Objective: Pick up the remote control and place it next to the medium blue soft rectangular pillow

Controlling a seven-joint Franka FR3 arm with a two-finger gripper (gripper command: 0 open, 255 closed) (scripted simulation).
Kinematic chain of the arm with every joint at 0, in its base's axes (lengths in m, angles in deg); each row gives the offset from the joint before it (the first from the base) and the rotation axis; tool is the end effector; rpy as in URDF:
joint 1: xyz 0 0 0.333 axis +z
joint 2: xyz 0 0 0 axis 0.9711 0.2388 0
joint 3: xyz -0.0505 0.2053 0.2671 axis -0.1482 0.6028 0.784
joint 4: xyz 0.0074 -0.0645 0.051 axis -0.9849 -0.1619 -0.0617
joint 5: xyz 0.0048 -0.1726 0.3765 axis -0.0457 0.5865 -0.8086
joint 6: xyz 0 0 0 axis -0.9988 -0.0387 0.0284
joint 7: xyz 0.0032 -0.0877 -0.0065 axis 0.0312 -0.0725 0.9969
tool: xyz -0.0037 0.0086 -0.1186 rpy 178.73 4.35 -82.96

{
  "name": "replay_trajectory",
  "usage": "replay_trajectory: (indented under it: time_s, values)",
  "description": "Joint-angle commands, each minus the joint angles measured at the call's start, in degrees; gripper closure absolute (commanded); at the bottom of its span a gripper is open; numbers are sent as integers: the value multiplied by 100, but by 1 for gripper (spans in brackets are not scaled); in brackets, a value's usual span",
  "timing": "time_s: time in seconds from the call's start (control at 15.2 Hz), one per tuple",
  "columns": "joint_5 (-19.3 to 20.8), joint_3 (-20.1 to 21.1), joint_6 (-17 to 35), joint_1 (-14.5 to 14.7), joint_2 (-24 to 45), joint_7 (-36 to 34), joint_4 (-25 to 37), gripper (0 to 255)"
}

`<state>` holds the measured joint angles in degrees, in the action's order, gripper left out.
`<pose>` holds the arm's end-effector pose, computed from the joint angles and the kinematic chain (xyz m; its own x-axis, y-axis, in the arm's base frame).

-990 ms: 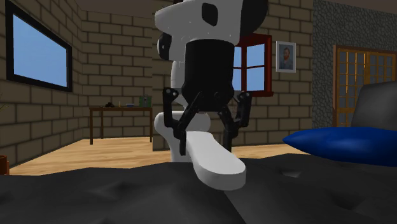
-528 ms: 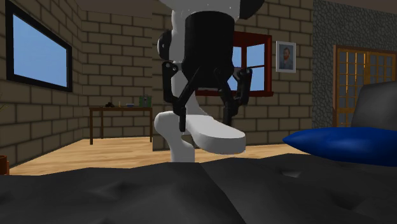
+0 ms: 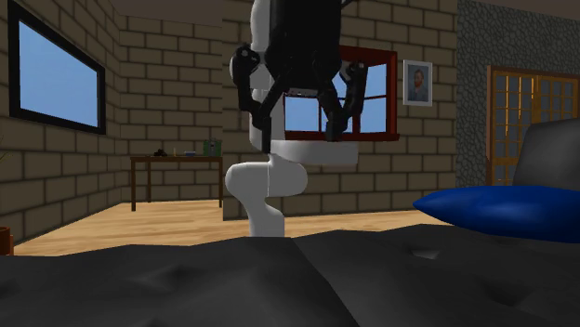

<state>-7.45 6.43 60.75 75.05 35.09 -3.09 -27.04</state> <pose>0.5529 -0.0065 0.5773 0.9952 0.0258 -0.0940 0.0279 -0.9994 0.0210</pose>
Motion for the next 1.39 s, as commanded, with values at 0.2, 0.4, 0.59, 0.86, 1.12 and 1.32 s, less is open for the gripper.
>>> replay_trajectory:
  time_s: [0.2,0.4,0.59,0.86,1.12,1.32]
  values:
    - [-33,143,-189,130,10,-266,192,255]
    - [-83,358,-203,325,20,-673,210,255]
    - [-127,575,-222,520,82,-1082,288,255]
    - [-165,860,-259,785,248,-1632,490,255]
    - [-167,1136,-316,1061,510,-2186,808,255]
    - [-137,1333,-377,1281,773,-2604,1129,255]
